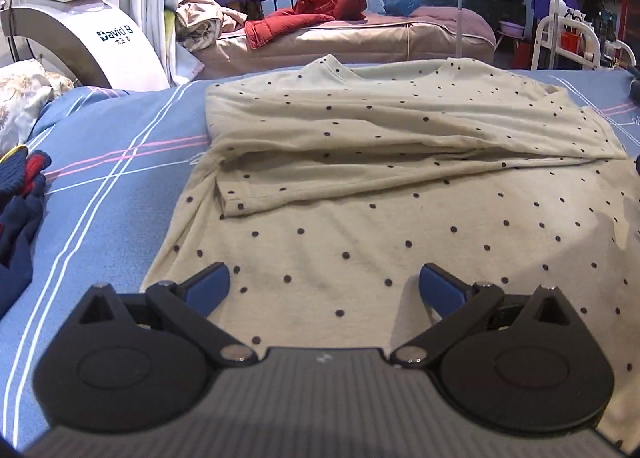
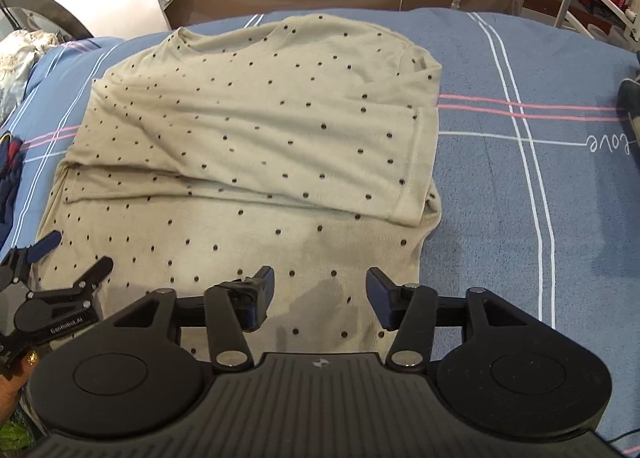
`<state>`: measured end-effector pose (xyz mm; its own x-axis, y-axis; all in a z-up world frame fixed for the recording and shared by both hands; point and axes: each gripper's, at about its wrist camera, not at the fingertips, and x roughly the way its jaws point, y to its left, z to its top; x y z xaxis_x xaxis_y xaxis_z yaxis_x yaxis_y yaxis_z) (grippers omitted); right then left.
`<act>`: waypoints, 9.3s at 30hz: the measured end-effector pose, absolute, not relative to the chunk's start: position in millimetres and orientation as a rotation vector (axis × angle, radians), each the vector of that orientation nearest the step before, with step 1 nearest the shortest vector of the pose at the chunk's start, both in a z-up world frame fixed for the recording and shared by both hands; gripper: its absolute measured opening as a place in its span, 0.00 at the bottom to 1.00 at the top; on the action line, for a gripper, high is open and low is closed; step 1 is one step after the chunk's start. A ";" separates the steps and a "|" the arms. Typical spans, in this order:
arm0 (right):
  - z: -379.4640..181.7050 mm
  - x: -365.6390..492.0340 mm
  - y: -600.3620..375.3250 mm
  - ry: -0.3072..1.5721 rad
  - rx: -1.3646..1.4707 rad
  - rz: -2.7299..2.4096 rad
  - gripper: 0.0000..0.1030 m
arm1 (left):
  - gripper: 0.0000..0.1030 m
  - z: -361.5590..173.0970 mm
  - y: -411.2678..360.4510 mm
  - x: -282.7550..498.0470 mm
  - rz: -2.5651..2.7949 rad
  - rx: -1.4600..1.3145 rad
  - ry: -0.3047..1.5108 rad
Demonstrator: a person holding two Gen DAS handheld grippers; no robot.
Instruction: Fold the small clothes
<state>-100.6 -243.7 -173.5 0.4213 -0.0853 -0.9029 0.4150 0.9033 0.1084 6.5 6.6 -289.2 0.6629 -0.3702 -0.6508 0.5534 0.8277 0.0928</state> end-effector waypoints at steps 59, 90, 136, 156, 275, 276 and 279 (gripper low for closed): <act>-160.6 -228.9 -179.2 1.111 0.635 -0.675 1.00 | 1.00 -292.0 -3.2 4.7 -0.513 0.324 0.641; -185.4 -277.7 -217.3 1.135 0.683 -0.601 1.00 | 1.00 -228.3 51.4 -36.0 -0.496 0.580 0.864; -205.9 -310.7 -201.6 1.152 0.803 -0.539 0.13 | 0.09 -212.2 163.0 -21.4 -0.417 0.037 1.382; -150.5 -90.3 -351.7 0.805 0.932 -0.506 0.09 | 0.09 -152.1 0.1 250.8 -0.428 0.026 1.045; -209.6 -20.3 -433.4 1.093 0.631 0.163 0.88 | 0.76 -298.5 -201.6 -48.9 -0.282 -1.047 1.285; -210.4 -19.3 -434.6 1.088 0.647 0.163 0.88 | 0.76 -300.7 -203.1 -48.0 -0.271 -1.069 1.283; -213.8 -16.5 -439.1 1.075 0.714 0.175 0.88 | 0.57 -302.1 -217.0 -41.5 -0.301 -1.141 1.279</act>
<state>-16.5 -439.1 -213.8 0.4860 0.4618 -0.7420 0.2029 0.7661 0.6098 -41.5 -217.0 -302.1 0.3336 -0.7336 -0.5921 -0.3925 0.4630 -0.7947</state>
